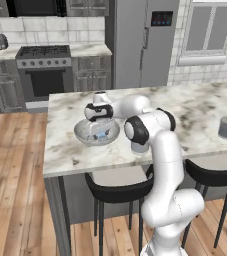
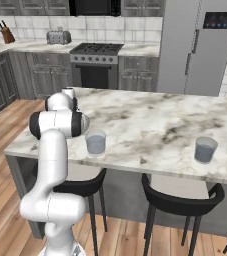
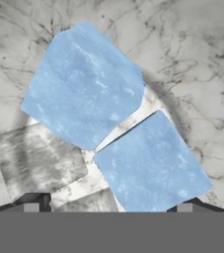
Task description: There are four ice cubes in the ice bowl. Place two ice cubes in each glass of water.
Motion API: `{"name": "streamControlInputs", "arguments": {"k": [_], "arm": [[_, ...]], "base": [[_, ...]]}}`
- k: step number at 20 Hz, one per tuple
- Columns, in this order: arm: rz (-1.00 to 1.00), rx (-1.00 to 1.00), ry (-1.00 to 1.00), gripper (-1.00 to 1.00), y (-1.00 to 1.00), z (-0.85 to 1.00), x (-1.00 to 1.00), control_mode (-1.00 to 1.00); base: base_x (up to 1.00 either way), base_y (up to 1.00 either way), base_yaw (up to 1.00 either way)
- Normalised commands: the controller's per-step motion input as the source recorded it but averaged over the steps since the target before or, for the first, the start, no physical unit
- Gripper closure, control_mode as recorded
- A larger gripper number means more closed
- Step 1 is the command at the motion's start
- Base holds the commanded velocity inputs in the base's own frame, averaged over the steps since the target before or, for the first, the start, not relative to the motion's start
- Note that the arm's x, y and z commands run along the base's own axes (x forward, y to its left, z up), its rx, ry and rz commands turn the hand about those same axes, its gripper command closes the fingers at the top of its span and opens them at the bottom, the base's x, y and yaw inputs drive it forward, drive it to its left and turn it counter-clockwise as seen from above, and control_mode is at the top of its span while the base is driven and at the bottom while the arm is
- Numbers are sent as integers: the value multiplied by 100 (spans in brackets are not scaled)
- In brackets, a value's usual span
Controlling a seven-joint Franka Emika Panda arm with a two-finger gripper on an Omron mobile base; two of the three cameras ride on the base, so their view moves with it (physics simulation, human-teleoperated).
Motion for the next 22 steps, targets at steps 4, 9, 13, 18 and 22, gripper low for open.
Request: {"name": "streamControlInputs", "arguments": {"k": [4,9,13,18,22], "arm": [[-3,0,5,-100,0,-13,-8,-100],[-1,-1,5,-100,0,-29,-8,-100],[0,-4,6,-100,0,-44,-4,-100],[0,-4,3,-100,0,-37,-26,-100],[-1,-1,0,-100,0,-26,-27,-100]], "base": [[0,0,0],[0,0,0],[0,0,0],[0,0,0],[0,0,0]]}}
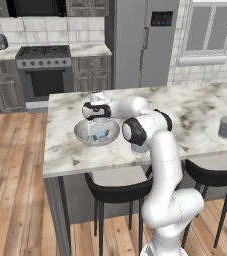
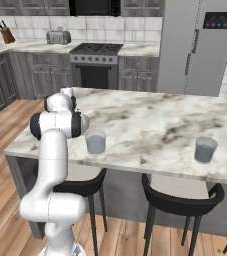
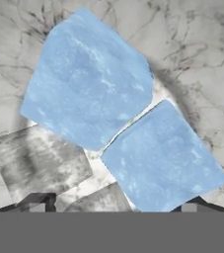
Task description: There are four ice cubes in the ice bowl. Place two ice cubes in each glass of water.
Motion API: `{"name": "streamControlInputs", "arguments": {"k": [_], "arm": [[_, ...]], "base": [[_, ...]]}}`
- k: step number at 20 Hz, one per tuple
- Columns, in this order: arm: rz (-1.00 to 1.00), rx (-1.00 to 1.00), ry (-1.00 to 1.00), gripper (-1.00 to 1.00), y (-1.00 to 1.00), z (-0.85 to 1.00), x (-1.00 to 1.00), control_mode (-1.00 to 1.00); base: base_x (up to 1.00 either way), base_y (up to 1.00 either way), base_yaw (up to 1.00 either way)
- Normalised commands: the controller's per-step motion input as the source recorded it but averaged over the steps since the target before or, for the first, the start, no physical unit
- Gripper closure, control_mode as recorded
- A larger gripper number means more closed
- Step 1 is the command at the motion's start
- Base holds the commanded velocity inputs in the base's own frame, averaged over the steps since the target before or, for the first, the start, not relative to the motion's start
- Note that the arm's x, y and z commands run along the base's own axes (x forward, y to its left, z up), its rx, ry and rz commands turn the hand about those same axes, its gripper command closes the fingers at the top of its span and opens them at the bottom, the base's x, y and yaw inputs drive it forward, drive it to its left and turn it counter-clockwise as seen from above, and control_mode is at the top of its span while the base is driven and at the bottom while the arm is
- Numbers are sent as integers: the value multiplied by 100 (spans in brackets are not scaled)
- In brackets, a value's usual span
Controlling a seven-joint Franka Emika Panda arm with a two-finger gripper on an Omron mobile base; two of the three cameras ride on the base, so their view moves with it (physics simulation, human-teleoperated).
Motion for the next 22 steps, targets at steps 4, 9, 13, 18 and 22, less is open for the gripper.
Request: {"name": "streamControlInputs", "arguments": {"k": [4,9,13,18,22], "arm": [[-4,0,0,-100,0,-26,-25,-100],[-6,-2,0,-100,0,-31,-5,-100],[-6,-1,0,-100,0,-58,0,-100],[-6,0,0,-100,0,-61,0,-100],[-5,0,0,-100,0,-65,-1,-100]], "base": [[0,0,0],[0,0,0],[0,0,0],[0,0,0],[0,0,0]]}}
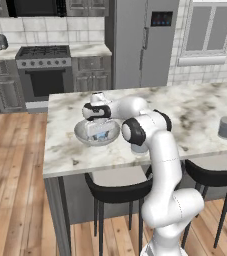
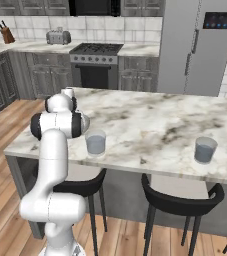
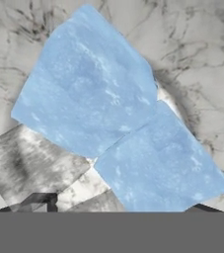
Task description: There are four ice cubes in the ice bowl. Place two ice cubes in each glass of water.
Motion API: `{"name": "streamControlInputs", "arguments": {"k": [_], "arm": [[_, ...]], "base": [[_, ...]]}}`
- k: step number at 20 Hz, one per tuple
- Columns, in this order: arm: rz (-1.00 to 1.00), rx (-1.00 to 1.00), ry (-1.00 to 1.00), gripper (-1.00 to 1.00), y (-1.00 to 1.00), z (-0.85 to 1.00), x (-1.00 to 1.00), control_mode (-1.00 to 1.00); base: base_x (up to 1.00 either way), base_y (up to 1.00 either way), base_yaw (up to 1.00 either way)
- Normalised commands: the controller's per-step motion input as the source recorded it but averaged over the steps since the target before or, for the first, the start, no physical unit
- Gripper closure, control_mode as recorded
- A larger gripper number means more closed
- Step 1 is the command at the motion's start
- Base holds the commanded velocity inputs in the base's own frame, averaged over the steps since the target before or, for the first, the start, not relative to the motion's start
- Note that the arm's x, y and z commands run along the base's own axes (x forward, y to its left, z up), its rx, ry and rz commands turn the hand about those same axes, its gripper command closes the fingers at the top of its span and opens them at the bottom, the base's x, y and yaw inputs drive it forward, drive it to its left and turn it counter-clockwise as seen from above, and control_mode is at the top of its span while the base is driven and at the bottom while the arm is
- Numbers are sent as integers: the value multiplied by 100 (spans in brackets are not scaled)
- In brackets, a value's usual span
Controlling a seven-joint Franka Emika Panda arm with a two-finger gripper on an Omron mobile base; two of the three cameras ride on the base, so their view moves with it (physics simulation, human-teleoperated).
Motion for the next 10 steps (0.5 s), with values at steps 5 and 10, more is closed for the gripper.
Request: {"name": "streamControlInputs", "arguments": {"k": [5,10], "arm": [[-6,-1,0,-100,0,-70,-5,-100],[-6,-3,0,-100,0,-48,-21,-100]], "base": [[0,0,0],[0,0,0]]}}
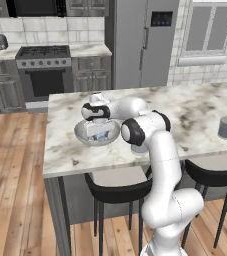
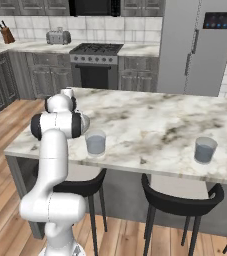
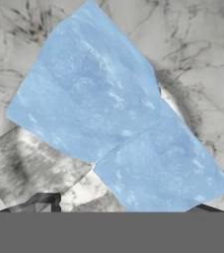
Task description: There are four ice cubes in the ice bowl. Place two ice cubes in each glass of water.
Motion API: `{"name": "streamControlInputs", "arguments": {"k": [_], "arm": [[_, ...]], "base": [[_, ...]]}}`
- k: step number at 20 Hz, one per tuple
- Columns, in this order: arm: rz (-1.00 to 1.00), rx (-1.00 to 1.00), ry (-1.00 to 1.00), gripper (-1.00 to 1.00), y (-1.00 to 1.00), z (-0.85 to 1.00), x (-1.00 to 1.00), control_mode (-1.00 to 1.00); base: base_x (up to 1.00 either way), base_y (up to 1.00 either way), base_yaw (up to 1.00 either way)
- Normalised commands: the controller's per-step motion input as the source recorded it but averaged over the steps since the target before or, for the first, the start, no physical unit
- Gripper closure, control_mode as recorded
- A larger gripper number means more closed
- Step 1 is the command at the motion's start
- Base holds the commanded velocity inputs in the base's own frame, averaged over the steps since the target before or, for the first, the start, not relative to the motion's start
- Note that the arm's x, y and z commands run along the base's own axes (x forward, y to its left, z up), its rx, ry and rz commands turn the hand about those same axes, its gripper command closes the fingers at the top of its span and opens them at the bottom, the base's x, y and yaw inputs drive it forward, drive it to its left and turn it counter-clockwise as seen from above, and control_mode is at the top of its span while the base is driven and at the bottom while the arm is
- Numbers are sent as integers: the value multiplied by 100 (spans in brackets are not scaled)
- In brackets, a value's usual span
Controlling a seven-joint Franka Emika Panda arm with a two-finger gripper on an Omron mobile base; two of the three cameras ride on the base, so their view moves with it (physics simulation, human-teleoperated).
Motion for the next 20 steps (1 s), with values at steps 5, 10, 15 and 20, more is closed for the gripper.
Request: {"name": "streamControlInputs", "arguments": {"k": [5,10,15,20], "arm": [[-7,0,0,-100,0,-55,-21,-100],[-7,0,0,100,0,-50,-31,-100],[-7,0,0,100,0,-34,-35,-100],[-6,0,0,100,-1,-7,-20,-100]], "base": [[0,0,0],[0,0,0],[0,0,0],[0,0,0]]}}
